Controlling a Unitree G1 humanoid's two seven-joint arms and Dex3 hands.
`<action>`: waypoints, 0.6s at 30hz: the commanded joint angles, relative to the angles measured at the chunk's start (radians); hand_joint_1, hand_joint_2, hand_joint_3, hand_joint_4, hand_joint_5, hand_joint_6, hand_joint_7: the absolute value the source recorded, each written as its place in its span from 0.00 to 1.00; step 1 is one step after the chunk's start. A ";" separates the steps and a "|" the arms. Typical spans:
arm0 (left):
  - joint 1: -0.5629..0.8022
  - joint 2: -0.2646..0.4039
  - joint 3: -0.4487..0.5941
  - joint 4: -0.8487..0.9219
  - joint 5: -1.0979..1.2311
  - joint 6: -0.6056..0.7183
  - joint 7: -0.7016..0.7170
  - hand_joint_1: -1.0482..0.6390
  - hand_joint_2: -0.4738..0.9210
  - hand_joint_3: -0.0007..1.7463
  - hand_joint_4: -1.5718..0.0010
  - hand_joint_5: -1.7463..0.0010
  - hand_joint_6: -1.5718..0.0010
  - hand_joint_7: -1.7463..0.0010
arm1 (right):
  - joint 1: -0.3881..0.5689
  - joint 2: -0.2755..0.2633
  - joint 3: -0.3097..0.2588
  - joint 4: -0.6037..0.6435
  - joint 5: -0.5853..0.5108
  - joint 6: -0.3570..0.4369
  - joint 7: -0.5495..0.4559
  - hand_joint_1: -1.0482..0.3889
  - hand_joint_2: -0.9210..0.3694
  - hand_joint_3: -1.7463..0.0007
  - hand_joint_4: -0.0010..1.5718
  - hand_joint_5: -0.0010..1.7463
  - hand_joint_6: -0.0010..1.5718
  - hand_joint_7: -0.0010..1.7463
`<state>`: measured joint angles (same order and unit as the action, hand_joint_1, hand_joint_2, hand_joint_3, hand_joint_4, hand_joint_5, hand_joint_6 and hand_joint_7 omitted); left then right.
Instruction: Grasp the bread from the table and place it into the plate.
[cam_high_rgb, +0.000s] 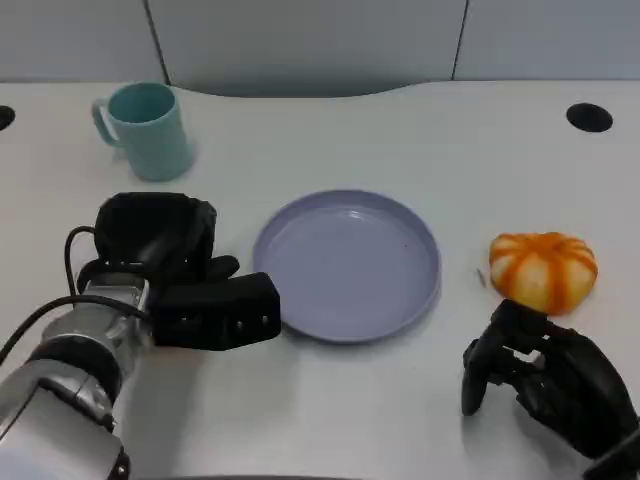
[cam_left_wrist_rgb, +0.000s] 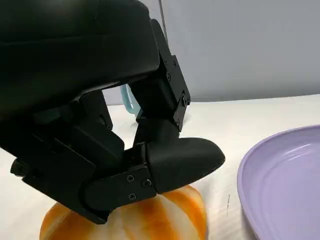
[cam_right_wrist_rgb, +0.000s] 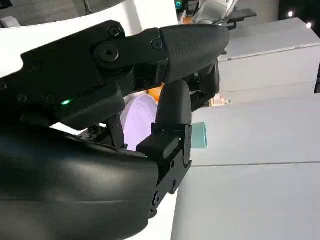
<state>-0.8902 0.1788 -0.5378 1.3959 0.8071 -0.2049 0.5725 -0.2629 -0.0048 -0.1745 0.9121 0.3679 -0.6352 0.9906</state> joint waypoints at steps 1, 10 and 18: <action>0.005 0.018 0.001 0.006 0.001 0.007 -0.004 0.00 0.97 0.45 0.10 0.00 0.23 0.00 | 0.000 -0.010 0.002 -0.012 -0.014 -0.014 -0.021 0.21 0.00 0.85 0.40 0.97 0.36 0.79; -0.008 0.005 0.012 0.009 -0.013 0.103 -0.189 0.00 1.00 0.42 1.00 0.00 1.00 0.00 | -0.001 -0.008 -0.003 -0.016 0.004 0.006 -0.004 0.21 0.00 0.85 0.41 0.97 0.35 0.79; -0.007 0.005 0.011 0.007 -0.014 0.111 -0.192 0.00 1.00 0.47 1.00 0.00 1.00 0.00 | 0.005 -0.009 0.001 -0.030 -0.004 0.012 -0.015 0.21 0.00 0.85 0.40 0.97 0.35 0.81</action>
<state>-0.8907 0.1766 -0.5261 1.3983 0.7937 -0.0996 0.3959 -0.2630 -0.0028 -0.1708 0.8879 0.3618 -0.6317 0.9774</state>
